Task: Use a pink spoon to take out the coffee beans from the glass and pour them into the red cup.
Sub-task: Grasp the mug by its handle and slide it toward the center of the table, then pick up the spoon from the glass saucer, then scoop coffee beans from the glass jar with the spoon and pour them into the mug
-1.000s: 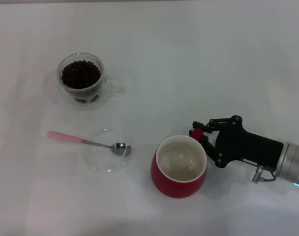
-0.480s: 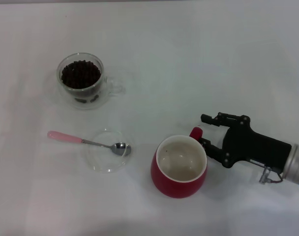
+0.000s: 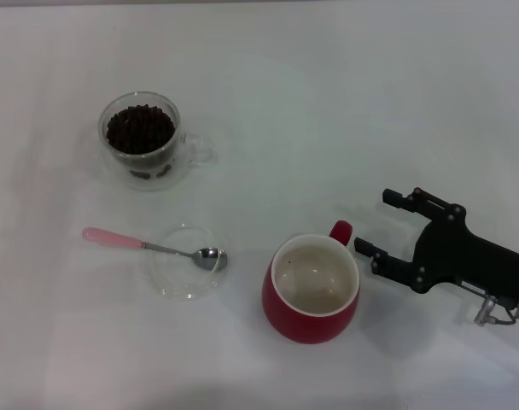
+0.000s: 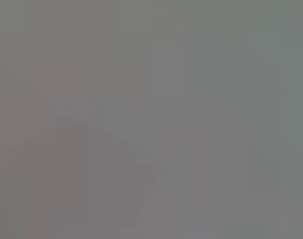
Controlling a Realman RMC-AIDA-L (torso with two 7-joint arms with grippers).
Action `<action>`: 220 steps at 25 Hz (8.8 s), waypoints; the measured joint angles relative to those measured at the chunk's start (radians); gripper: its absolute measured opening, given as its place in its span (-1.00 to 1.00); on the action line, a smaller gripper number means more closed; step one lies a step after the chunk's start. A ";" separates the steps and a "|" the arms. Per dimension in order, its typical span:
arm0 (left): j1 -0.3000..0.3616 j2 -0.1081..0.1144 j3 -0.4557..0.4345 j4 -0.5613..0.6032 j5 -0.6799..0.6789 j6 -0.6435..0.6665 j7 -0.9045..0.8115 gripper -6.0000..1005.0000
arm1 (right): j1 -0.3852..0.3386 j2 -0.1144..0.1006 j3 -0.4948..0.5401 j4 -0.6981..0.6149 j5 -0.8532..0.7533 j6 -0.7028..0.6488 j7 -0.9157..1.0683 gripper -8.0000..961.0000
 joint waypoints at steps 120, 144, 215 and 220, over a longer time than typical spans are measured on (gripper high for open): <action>0.045 -0.012 0.419 -0.157 0.316 -0.137 -1.148 -0.72 | -0.076 -0.001 0.618 0.165 0.020 -0.682 0.038 0.64; 0.116 0.013 0.484 0.169 0.342 0.097 -1.077 -0.72 | -0.057 0.008 0.596 0.171 0.013 -0.680 0.016 0.64; -0.222 0.080 0.476 0.550 0.779 -0.439 -1.681 -0.73 | 0.000 0.014 0.536 0.199 0.020 -0.649 0.077 0.61; -0.196 0.074 0.467 0.549 0.759 -0.439 -1.720 -0.73 | 0.012 0.014 0.535 0.194 0.020 -0.636 0.078 0.61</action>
